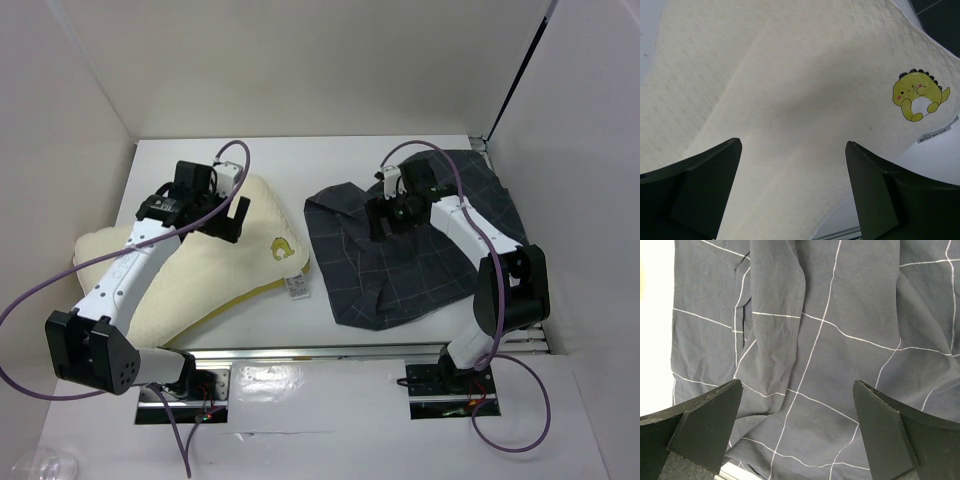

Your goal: Put the pillow into the pillowcase

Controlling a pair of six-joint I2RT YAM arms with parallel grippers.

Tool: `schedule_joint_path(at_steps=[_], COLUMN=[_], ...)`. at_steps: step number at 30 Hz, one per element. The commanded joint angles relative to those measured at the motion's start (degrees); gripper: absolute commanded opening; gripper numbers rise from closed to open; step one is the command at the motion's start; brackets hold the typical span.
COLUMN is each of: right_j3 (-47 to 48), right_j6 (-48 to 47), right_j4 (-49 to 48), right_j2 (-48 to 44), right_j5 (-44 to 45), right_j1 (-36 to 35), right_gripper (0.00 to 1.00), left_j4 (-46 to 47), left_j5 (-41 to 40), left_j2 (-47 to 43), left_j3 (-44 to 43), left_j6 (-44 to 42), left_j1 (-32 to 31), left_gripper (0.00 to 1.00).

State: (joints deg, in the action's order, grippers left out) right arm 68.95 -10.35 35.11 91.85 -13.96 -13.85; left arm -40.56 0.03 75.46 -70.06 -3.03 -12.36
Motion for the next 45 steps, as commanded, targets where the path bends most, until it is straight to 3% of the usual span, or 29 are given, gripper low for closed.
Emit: schedule_joint_path(at_steps=[1,11,20,32,45], right_j3=[1.28,5.23,8.92,8.92,11.11], right_j6=[-1.25,-4.50,-5.56,-1.78,0.59], right_j4=[-0.48,4.70,7.69,2.77,0.13], right_j2=[-0.62,3.15,12.74,16.33,21.00], right_j5=[-0.28,-8.80,-9.34,1.56,-0.37], right_j1=[-0.22,-0.74,-4.08,-4.61,-6.90], right_gripper=[0.95,0.94,0.81,0.80,0.80], left_j4=[2.50,3.20,2.15,1.62,1.62], left_j5=[-0.30,0.84,-0.38,-0.38,-0.38], left_j2=[-1.72,-1.72,-2.25,-1.63,0.74], left_j3=[0.36,1.51,2.04,2.04,0.89], left_j6=[-1.62,-2.16,-2.69,-2.69,-3.74], left_j1=[-0.21,-0.21,-0.21,-0.21,-0.21], left_gripper=[1.00,1.00,1.00,1.00,1.00])
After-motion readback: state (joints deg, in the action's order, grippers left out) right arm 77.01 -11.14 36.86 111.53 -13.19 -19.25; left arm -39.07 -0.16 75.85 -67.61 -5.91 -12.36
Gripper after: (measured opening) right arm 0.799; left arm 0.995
